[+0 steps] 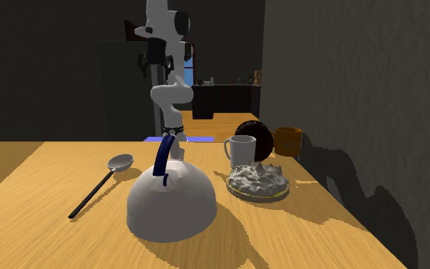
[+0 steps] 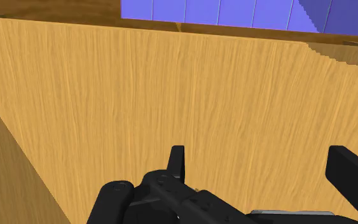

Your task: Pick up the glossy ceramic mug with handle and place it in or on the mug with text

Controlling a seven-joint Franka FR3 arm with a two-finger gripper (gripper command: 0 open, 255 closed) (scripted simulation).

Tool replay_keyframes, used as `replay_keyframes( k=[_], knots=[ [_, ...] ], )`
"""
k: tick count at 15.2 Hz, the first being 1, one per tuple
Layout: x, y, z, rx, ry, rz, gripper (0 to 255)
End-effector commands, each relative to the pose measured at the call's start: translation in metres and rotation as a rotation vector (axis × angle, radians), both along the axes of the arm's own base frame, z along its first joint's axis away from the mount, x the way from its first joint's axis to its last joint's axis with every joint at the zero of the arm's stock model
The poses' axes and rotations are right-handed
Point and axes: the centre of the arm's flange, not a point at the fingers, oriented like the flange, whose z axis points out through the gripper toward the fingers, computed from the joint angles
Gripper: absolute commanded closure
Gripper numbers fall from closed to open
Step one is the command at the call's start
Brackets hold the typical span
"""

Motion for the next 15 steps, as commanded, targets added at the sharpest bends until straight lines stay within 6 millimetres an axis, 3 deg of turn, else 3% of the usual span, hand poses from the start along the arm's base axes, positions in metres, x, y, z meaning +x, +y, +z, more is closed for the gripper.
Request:
replay_keyframes(
  k=[1,15],
  knots=[
    [0.0,0.0,0.0,0.0,0.0,0.0,0],
    [0.099,0.141,-0.067,0.011,0.018,0.011,0]
  ],
)
